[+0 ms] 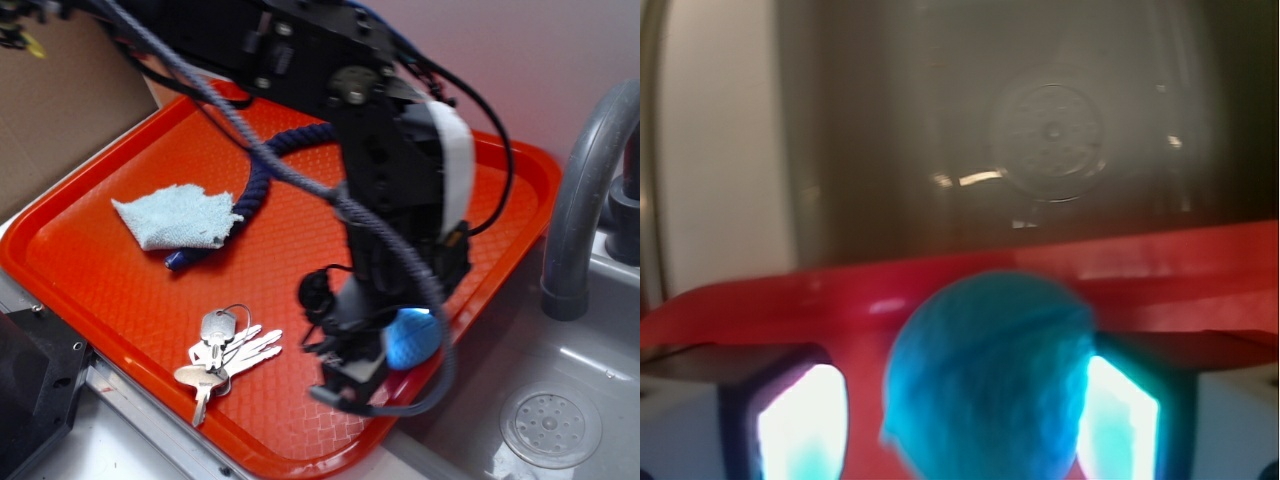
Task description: Grab the blue ball.
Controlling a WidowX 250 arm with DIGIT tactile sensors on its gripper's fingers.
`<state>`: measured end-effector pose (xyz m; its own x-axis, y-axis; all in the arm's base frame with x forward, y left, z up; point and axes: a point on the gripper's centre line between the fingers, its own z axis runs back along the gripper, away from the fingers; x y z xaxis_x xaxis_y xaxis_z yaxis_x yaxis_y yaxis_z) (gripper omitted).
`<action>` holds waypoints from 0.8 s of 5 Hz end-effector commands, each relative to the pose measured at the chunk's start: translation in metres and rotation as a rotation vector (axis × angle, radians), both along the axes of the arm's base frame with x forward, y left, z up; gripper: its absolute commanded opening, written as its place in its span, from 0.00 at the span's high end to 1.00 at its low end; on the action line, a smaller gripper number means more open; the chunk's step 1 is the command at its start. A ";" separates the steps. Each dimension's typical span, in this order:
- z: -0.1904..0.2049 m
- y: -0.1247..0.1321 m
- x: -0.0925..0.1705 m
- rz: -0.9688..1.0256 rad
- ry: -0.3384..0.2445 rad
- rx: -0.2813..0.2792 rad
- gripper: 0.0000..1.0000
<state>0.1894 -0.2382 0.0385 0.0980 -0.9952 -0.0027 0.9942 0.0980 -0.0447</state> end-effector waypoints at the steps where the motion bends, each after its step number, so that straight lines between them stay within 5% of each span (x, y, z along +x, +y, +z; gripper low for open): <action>1: 0.010 -0.001 -0.009 -0.003 -0.027 -0.003 1.00; 3: 0.083 0.087 0.027 0.350 -0.002 -0.214 1.00; 4: 0.135 0.137 0.038 0.599 -0.028 -0.182 1.00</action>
